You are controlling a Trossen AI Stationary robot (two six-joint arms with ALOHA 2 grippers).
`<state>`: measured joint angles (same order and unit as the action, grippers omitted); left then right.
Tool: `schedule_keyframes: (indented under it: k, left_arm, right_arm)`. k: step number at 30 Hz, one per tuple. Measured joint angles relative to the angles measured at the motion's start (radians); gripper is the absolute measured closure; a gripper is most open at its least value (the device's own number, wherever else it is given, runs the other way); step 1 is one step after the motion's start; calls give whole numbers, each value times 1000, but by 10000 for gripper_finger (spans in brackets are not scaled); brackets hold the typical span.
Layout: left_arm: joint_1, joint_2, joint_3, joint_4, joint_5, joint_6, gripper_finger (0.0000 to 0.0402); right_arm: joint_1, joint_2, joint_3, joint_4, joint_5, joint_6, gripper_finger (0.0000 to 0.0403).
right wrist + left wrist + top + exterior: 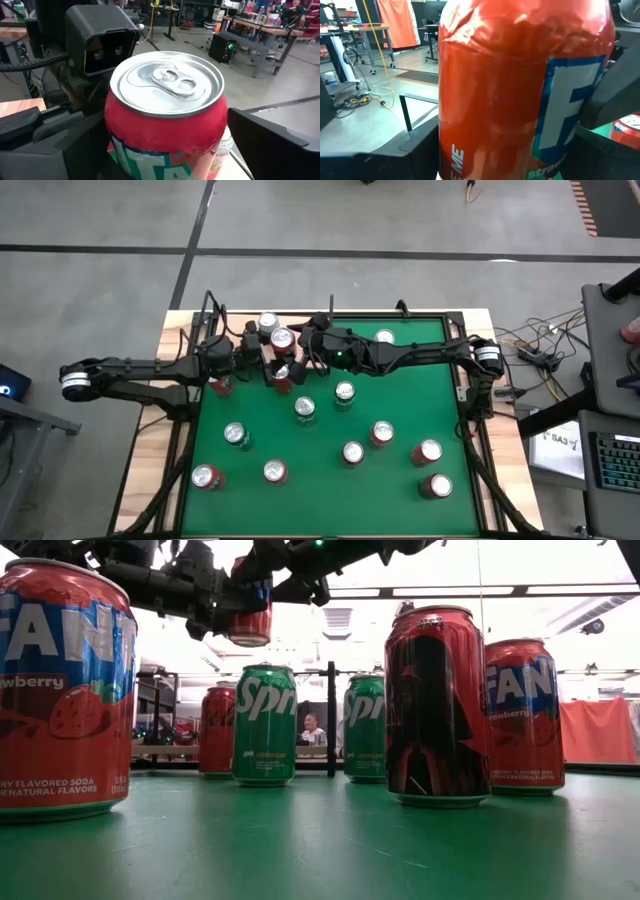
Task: Place canned beverage on shelf
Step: Put the red soda can on the shelf
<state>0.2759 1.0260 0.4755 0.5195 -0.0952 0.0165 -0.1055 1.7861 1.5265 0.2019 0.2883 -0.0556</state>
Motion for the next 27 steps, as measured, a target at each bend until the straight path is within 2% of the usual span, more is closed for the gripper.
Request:
schedule_keyframes:
  k: [6,16,21,27]
  left_arm:
    - [1,-16,0,-32,-57,23,117]
    - [9,-126,-18,-222,-106,34,117]
    - [8,-189,-29,-242,-98,53,117]
    - [9,-299,-35,-314,-102,86,117]
  right_arm:
    - [0,-41,11,-64,2,-10,26]
    - [0,-116,16,-109,-4,-44,25]
    - [0,-91,31,-112,-130,-75,25]
    - [-3,-35,137,-175,-133,-128,25]
